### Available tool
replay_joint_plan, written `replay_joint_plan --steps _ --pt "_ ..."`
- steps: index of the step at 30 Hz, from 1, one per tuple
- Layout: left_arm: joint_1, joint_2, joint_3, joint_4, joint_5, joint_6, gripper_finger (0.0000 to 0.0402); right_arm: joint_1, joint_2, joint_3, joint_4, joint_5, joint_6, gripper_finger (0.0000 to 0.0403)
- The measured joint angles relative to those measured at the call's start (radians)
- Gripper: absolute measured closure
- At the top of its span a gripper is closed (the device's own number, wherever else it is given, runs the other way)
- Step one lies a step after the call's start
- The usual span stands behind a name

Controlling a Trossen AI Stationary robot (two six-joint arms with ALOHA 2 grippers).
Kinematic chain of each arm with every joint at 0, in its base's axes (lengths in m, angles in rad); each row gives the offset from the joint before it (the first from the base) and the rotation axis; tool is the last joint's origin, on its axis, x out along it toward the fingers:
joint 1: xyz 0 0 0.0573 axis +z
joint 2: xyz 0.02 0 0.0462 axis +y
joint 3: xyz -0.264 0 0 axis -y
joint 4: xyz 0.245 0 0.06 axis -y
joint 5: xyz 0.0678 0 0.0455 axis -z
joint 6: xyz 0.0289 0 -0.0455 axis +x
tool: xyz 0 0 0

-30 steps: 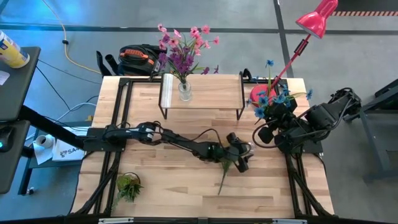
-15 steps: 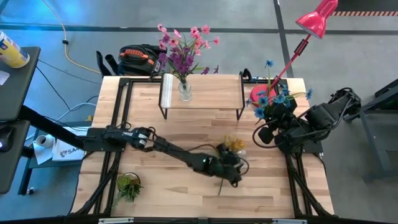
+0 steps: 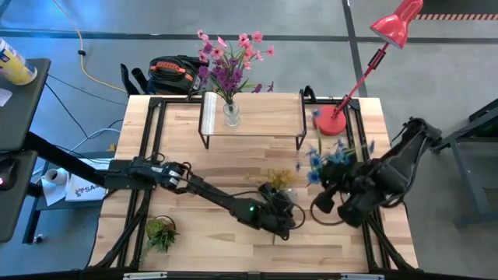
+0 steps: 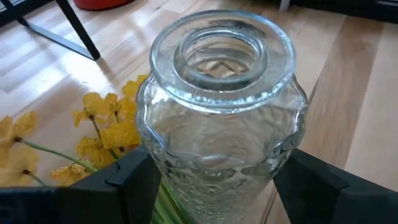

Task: Pick and place flowers into a vace then onto a shelf
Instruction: Put the blue flowers into the transparent vase

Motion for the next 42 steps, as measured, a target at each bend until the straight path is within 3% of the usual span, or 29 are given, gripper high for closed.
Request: replay_joint_plan --steps 4,11,13,32,34,39,42 --pt "0.0 -0.002 0.0 0.003 0.012 0.021 0.0103 -0.016 0.027 0.0 0.011 0.009 -0.014 0.0395" --pt "0.022 -0.018 -0.012 -0.036 0.062 0.051 0.007 -0.024 0.03 -0.001 0.012 0.006 -0.015 0.0395" --pt "0.042 -0.031 -0.006 -0.063 0.146 0.049 0.0068 -0.024 0.03 -0.001 0.013 0.001 -0.015 0.0395" --pt "0.041 -0.131 -0.008 -0.212 0.056 0.056 0.0076 -0.031 0.03 -0.001 -0.011 0.008 -0.019 0.0395" --pt "0.029 -0.156 -0.007 -0.291 0.055 0.024 0.0076 -0.031 0.03 -0.002 -0.007 0.007 -0.019 0.0395" --pt "-0.023 -0.22 -0.006 -0.504 -0.061 -0.13 0.0076 -0.034 0.03 -0.002 0.042 0.033 -0.04 0.0395" --pt "-0.06 -0.257 -0.005 -0.685 -0.105 -0.299 0.0076 -0.048 0.03 -0.002 0.103 0.052 -0.083 0.0395"
